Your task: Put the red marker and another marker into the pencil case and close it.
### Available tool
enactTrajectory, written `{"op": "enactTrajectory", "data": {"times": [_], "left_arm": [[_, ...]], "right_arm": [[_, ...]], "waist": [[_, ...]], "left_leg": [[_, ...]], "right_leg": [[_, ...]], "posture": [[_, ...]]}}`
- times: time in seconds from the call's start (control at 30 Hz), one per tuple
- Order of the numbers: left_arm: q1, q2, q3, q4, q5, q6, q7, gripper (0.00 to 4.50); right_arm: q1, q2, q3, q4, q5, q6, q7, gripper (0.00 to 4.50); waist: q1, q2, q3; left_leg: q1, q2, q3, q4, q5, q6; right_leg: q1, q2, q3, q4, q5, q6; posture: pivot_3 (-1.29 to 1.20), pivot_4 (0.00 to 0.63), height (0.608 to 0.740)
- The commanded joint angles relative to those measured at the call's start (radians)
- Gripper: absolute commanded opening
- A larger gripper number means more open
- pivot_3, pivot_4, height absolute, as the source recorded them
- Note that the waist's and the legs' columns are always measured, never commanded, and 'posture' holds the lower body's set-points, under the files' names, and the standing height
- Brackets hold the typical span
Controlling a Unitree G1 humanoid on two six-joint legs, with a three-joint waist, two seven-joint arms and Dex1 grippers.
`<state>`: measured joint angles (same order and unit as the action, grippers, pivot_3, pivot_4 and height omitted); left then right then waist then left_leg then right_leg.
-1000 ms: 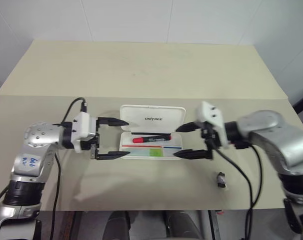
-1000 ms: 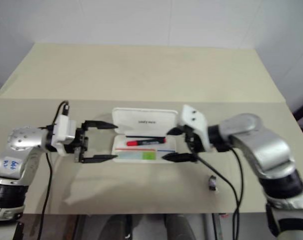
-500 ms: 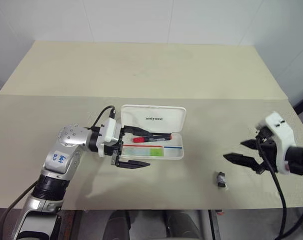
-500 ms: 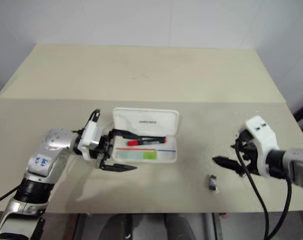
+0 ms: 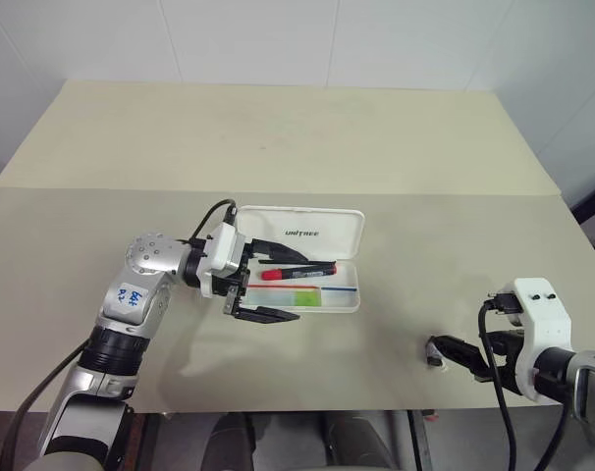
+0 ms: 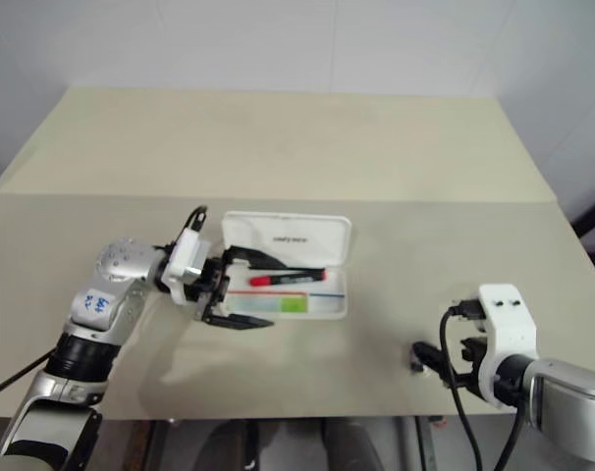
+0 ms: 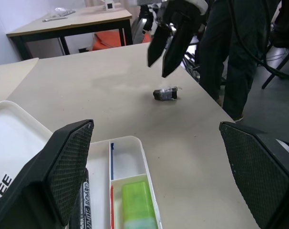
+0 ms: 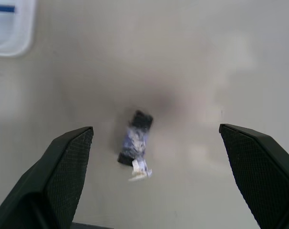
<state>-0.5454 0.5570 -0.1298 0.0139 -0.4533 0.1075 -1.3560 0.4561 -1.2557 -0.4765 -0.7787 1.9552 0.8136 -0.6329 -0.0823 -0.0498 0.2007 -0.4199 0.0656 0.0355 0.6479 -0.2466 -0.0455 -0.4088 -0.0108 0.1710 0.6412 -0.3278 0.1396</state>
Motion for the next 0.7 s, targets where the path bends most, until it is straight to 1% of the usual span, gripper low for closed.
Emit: {"op": "enactTrajectory", "data": {"times": [0.03, 0.17, 0.33, 0.47, 0.7], "left_arm": [[0.0, 0.007, 0.015, -0.025, 0.002, -0.013, 0.001, 4.5], [0.006, 0.015, 0.022, -0.034, 0.001, -0.009, 0.008, 4.5], [0.017, 0.038, 0.038, -0.055, -0.002, -0.003, 0.017, 4.5], [0.026, 0.056, 0.048, -0.068, -0.004, 0.0, 0.027, 4.5], [0.036, 0.075, 0.067, -0.098, -0.008, 0.012, 0.04, 4.5]], "right_arm": [[0.023, -0.031, 0.031, -0.034, 0.017, -0.095, -0.029, 4.48], [0.019, -0.067, 0.091, -0.033, 0.017, -0.14, -0.053, 4.48], [-0.049, -0.087, 0.221, -0.017, 0.017, -0.156, -0.062, 4.48], [-0.116, -0.076, 0.309, 0.004, 0.017, -0.154, -0.075, 4.48], [-0.163, -0.086, 0.395, 0.029, 0.017, -0.113, -0.074, 4.48]], "waist": [[0.002, 0.0, 0.0], [0.002, 0.0, 0.0], [0.002, 0.0, 0.0], [0.002, 0.0, 0.0], [0.005, 0.0, 0.0]], "left_leg": [[0.0, 0.0, 0.0, 0.0, 0.0, 0.0], [0.0, 0.0, 0.0, 0.0, 0.0, 0.0], [0.0, 0.001, 0.0, 0.0, 0.0, 0.0], [0.0, 0.001, 0.0, 0.0, 0.0, 0.0], [0.0, 0.001, 0.0, 0.0, 0.0, 0.0]], "right_leg": [[0.0, 0.0, 0.0, 0.0, 0.0, 0.0], [0.0, 0.0, 0.0, 0.0, 0.0, 0.0], [0.0, 0.0, 0.0, 0.0, 0.0, -0.001], [0.0, 0.0, 0.0, 0.0, -0.002, -0.004], [-0.001, 0.0, 0.0, 0.001, -0.002, -0.005]], "posture": [[0.0, 0.15, 0.74], [0.0, 0.15, 0.74], [0.0, 0.15, 0.74], [0.0, 0.15, 0.74], [0.0, 0.15, 0.74]]}}
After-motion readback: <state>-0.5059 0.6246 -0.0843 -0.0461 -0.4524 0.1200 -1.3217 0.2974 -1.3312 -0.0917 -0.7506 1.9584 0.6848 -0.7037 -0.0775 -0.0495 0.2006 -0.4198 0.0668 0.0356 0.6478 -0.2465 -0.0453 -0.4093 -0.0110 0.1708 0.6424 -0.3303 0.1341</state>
